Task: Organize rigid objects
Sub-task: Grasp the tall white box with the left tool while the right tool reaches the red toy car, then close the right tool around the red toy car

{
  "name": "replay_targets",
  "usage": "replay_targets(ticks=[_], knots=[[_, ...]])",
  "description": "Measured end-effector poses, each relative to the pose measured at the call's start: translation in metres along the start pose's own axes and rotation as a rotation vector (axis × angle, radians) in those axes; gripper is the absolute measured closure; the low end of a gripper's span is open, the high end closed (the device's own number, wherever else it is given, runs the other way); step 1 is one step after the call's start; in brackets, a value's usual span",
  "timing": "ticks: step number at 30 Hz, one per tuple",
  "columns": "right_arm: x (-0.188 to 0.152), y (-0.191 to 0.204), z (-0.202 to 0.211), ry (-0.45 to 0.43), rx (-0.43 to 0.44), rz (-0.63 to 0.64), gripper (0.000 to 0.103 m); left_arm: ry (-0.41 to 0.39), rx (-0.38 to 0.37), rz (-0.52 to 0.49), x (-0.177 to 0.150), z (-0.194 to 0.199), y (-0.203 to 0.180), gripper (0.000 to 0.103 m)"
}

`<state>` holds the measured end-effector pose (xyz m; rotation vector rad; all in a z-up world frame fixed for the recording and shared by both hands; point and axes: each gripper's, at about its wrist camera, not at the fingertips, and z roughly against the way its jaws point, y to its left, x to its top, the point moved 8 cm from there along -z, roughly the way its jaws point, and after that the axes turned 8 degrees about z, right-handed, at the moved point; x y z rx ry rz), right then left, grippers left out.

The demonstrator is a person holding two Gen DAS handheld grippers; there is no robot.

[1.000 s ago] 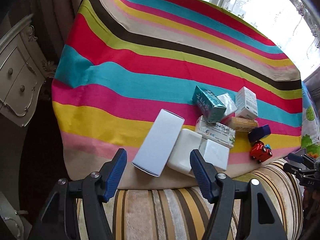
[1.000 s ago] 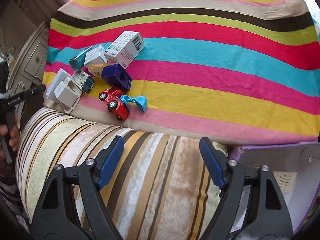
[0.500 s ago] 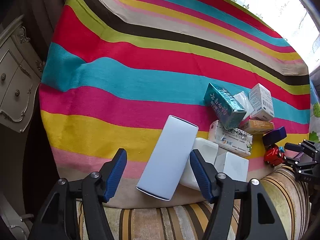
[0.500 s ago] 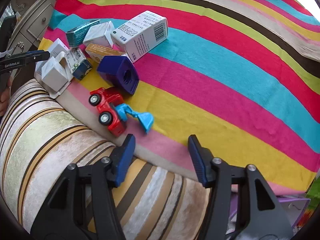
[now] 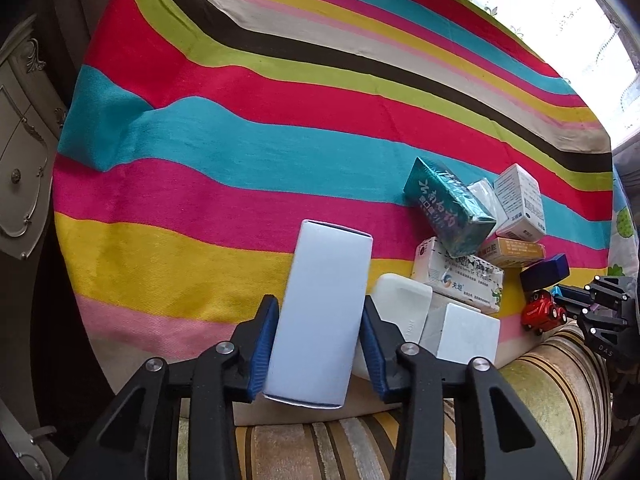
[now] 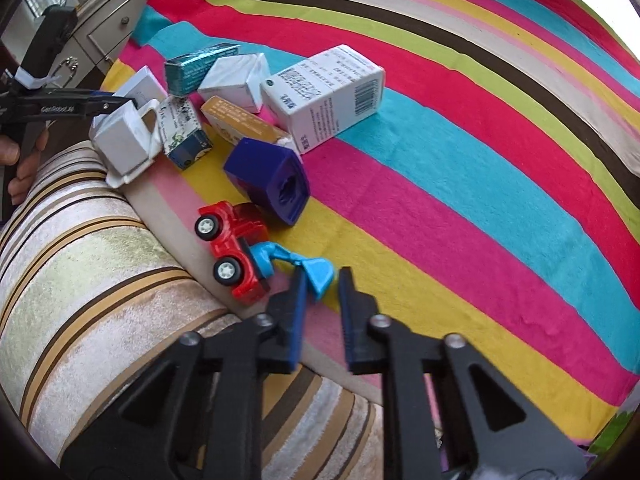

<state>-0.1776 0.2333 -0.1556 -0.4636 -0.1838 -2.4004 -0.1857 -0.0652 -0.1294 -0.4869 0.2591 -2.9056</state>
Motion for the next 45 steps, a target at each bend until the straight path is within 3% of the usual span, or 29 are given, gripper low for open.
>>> replay_targets(ticks=[4,15,25,36,37,39,41,45], knots=[[0.005,0.003,0.018,-0.065,0.017,-0.021,0.088,-0.004,-0.005,0.004,-0.001,0.001,0.002,0.062],[0.015,0.052,0.040,-0.122,0.015,0.061,0.088,-0.016,-0.015,0.016,-0.001,-0.003,-0.003,0.062],[0.031,0.087,0.030,-0.095,0.050,0.119,0.088,-0.030,-0.041,0.028,-0.009,0.007,0.003,0.062],[0.041,0.092,0.017,-0.057,0.087,0.059,0.087,-0.033,-0.074,0.043,-0.012,0.007,0.005,0.062],[0.041,0.092,0.016,-0.048,0.087,0.052,0.086,-0.033,-0.076,0.044,-0.010,0.006,0.006,0.062],[0.041,0.089,0.013,-0.033,0.072,0.035,0.075,-0.033,-0.082,0.048,-0.010,0.006,0.006,0.062],[0.042,0.088,0.018,-0.051,0.056,0.029,0.048,-0.034,-0.085,0.050,-0.011,0.006,0.007,0.062],[0.050,0.093,0.030,-0.114,0.077,0.029,0.043,-0.034,-0.084,0.047,-0.011,0.005,0.009,0.062]])
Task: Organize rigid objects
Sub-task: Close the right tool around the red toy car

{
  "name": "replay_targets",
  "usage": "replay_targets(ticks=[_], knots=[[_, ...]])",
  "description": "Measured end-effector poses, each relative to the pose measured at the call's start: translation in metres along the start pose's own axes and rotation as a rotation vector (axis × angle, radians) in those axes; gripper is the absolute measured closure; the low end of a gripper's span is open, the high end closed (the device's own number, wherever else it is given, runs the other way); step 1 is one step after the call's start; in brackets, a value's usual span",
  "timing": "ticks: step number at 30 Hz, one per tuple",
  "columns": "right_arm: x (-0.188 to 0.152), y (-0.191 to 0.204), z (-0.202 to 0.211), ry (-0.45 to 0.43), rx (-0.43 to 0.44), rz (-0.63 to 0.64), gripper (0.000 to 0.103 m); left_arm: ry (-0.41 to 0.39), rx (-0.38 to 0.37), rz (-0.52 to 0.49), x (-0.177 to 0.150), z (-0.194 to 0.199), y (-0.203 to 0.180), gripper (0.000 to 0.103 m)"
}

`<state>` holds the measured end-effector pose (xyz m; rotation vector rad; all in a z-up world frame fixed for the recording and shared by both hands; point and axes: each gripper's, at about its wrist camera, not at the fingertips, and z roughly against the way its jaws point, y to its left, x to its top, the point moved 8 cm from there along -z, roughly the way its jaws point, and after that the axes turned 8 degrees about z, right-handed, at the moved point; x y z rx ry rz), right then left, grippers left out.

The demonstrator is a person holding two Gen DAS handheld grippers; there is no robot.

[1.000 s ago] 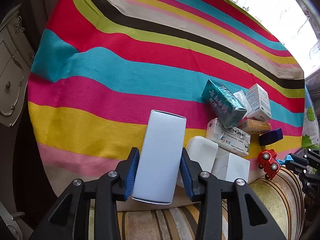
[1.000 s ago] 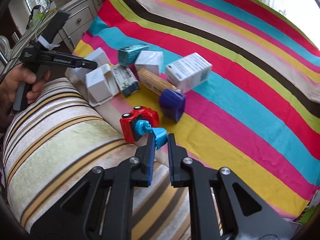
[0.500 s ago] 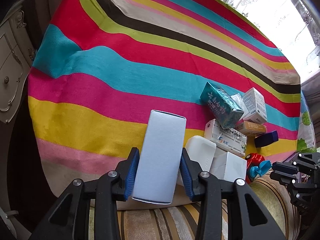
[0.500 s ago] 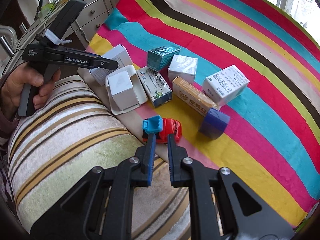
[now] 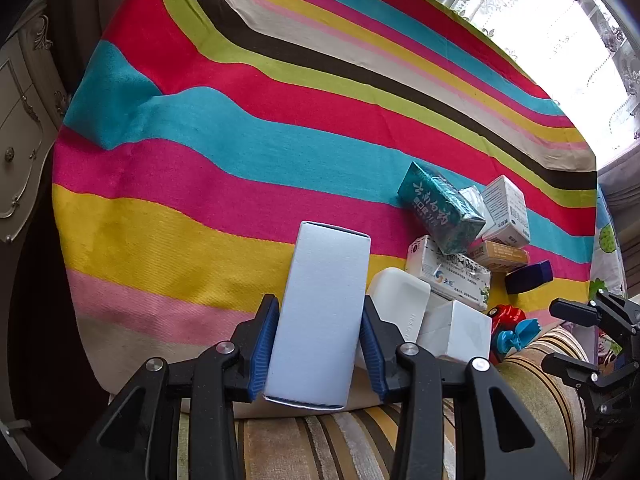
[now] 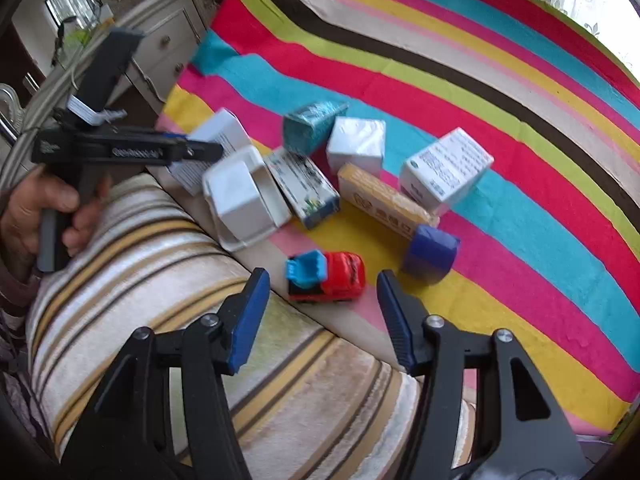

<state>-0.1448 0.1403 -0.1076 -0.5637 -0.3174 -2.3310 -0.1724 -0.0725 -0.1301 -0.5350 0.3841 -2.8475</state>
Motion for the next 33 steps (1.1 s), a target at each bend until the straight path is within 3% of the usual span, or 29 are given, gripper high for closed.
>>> replay_targets(ticks=[6,17,20,33], knots=[[-0.003,0.002,-0.019,0.072,-0.006,0.012,0.043,-0.001,0.000,0.001,-0.001,0.002,-0.001,0.062],[-0.004,0.000,-0.035,0.113,0.008,0.008,0.043,-0.002,-0.006,0.005,-0.002,0.004,-0.001,0.062],[-0.005,-0.002,-0.033,0.102,0.022,-0.009,0.064,-0.001,-0.010,0.004,-0.003,0.003,-0.003,0.062],[-0.004,0.001,-0.014,0.043,0.018,-0.003,0.066,-0.005,-0.013,0.014,-0.007,0.006,-0.005,0.062]])
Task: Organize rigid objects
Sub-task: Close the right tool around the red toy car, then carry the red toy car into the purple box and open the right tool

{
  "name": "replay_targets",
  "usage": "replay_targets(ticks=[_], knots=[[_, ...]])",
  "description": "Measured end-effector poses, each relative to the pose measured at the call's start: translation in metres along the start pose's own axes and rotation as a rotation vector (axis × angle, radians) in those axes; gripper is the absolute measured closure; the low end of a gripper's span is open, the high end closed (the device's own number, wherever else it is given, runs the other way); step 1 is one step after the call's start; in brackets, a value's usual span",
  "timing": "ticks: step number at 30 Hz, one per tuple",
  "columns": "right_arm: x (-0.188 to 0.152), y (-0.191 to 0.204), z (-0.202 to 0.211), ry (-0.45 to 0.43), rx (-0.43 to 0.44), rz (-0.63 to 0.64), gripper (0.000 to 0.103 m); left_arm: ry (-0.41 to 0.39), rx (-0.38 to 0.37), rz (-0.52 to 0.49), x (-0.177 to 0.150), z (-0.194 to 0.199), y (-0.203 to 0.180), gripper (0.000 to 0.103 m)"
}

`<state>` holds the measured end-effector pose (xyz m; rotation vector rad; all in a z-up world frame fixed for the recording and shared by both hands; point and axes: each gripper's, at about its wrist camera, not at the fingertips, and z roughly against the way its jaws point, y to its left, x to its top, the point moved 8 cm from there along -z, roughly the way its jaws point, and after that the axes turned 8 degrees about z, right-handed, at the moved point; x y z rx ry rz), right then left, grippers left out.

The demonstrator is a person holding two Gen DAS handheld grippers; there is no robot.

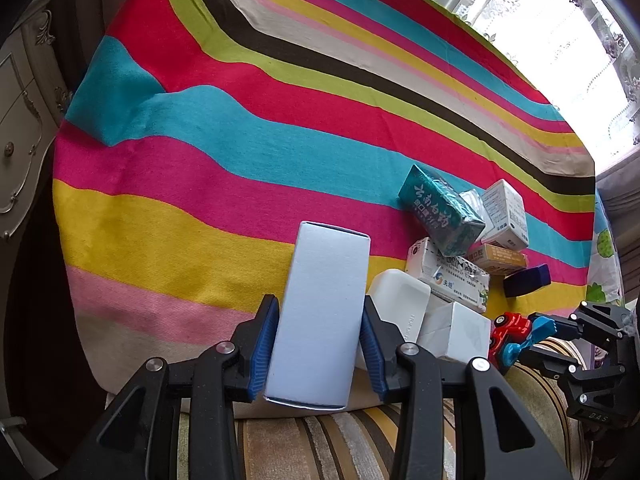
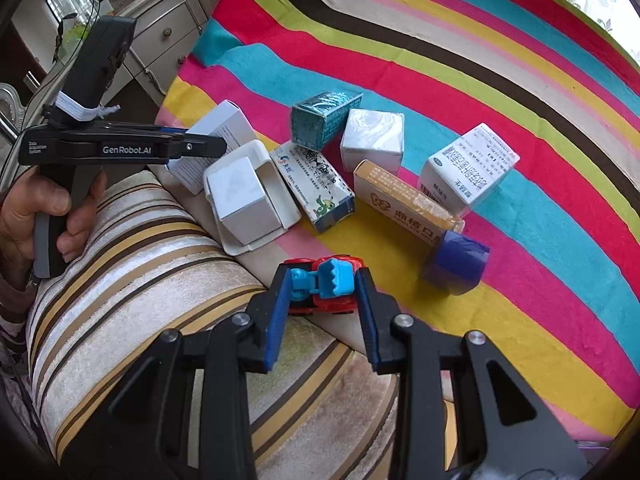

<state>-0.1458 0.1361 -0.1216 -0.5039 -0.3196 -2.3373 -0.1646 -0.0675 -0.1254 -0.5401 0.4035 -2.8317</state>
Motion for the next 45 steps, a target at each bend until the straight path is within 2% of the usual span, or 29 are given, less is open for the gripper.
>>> replay_targets(ticks=[9,13,20,25,33,39,45], knots=[[-0.003,-0.007,0.023,-0.044,-0.014,-0.037,0.066,-0.054,0.002,0.016,0.008,0.008,-0.004,0.063],[-0.007,-0.011,0.039,-0.063,-0.026,-0.051,0.066,-0.090,-0.005,0.031,0.007,0.024,-0.003,0.063],[-0.033,-0.037,0.095,-0.105,-0.104,-0.107,0.066,-0.136,-0.060,0.017,0.005,0.052,-0.025,0.063],[-0.079,-0.075,0.146,-0.120,-0.187,-0.190,0.066,-0.152,-0.093,-0.017,0.004,0.067,-0.045,0.063],[-0.176,-0.140,0.211,-0.134,-0.319,-0.417,0.066,-0.138,-0.152,-0.072,-0.011,0.072,-0.086,0.063],[-0.242,-0.154,0.211,-0.108,-0.315,-0.536,0.066,-0.113,-0.183,-0.120,-0.024,0.071,-0.116,0.063],[-0.284,-0.158,0.186,-0.084,-0.295,-0.641,0.066,-0.088,-0.199,-0.158,-0.038,0.067,-0.139,0.063]])
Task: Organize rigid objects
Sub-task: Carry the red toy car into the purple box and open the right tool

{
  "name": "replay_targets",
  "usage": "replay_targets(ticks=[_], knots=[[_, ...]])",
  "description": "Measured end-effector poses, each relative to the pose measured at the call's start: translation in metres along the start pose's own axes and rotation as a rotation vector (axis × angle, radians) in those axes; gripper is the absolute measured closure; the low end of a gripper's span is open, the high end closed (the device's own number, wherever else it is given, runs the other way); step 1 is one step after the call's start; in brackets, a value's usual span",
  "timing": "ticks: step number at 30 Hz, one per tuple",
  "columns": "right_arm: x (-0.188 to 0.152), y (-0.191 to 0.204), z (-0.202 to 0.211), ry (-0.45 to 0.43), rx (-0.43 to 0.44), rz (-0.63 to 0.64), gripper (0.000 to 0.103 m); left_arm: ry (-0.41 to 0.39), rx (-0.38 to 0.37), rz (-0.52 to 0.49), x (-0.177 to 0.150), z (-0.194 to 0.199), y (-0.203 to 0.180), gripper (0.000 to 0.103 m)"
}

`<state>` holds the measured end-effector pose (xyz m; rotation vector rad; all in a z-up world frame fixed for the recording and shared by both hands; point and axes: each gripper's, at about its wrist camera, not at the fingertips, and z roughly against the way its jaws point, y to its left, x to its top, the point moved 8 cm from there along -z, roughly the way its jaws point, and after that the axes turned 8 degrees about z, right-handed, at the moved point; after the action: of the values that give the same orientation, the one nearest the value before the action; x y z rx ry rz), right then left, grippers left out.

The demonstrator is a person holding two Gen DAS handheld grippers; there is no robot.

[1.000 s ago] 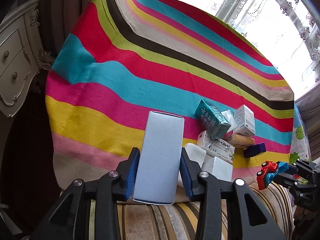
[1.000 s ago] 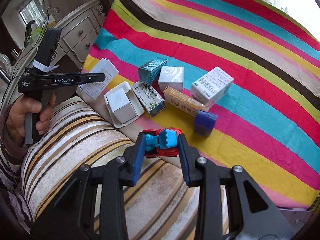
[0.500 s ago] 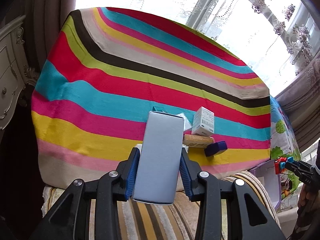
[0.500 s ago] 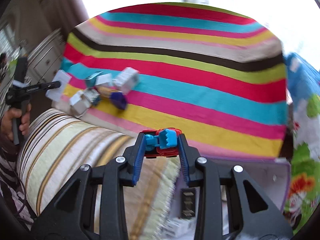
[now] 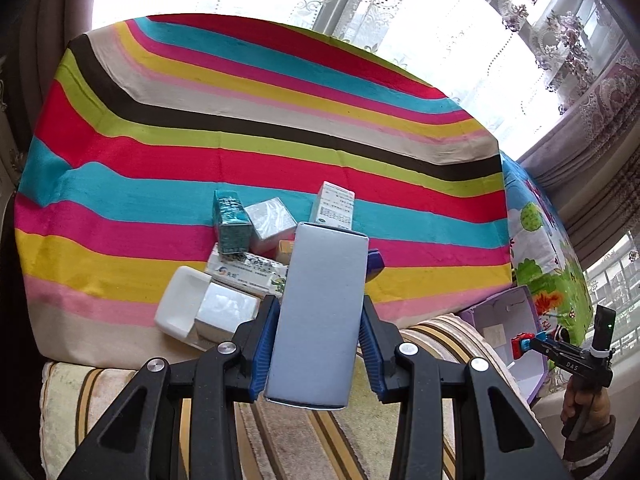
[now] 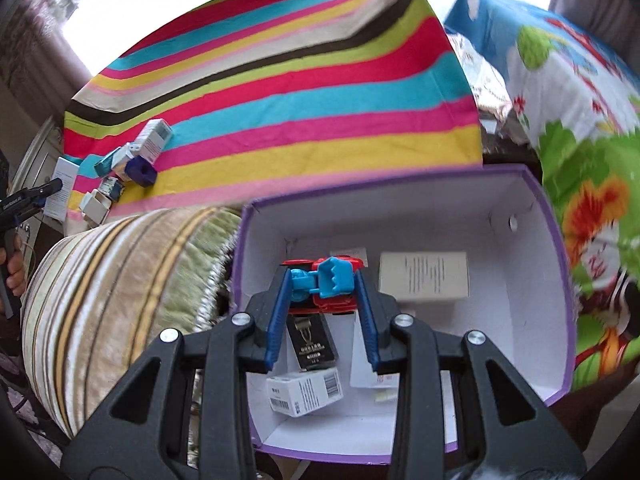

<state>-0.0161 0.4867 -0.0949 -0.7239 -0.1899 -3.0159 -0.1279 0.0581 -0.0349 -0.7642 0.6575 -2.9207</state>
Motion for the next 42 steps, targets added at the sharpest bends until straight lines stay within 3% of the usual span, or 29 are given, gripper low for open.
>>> replay_targets(ticks=[12,18,28,36,42], knots=[[-0.051,-0.043,-0.037,0.063,-0.077,-0.429,0.066,0.029,-0.039,-0.011,-0.011,-0.007,-0.012,0.063],[-0.067,-0.056,-0.044,0.078,-0.137,-0.552,0.066,0.032,-0.046,0.010,-0.013,-0.009,-0.007,0.063],[-0.098,-0.064,-0.050,0.071,-0.150,-0.800,0.066,0.038,-0.055,0.011,-0.015,-0.011,-0.008,0.063],[-0.116,-0.072,-0.043,0.047,-0.213,-0.931,0.066,0.045,-0.054,0.011,-0.016,-0.013,-0.008,0.063],[-0.119,-0.066,-0.046,0.047,-0.170,-0.926,0.065,0.048,-0.053,0.006,-0.017,-0.014,-0.009,0.063]])
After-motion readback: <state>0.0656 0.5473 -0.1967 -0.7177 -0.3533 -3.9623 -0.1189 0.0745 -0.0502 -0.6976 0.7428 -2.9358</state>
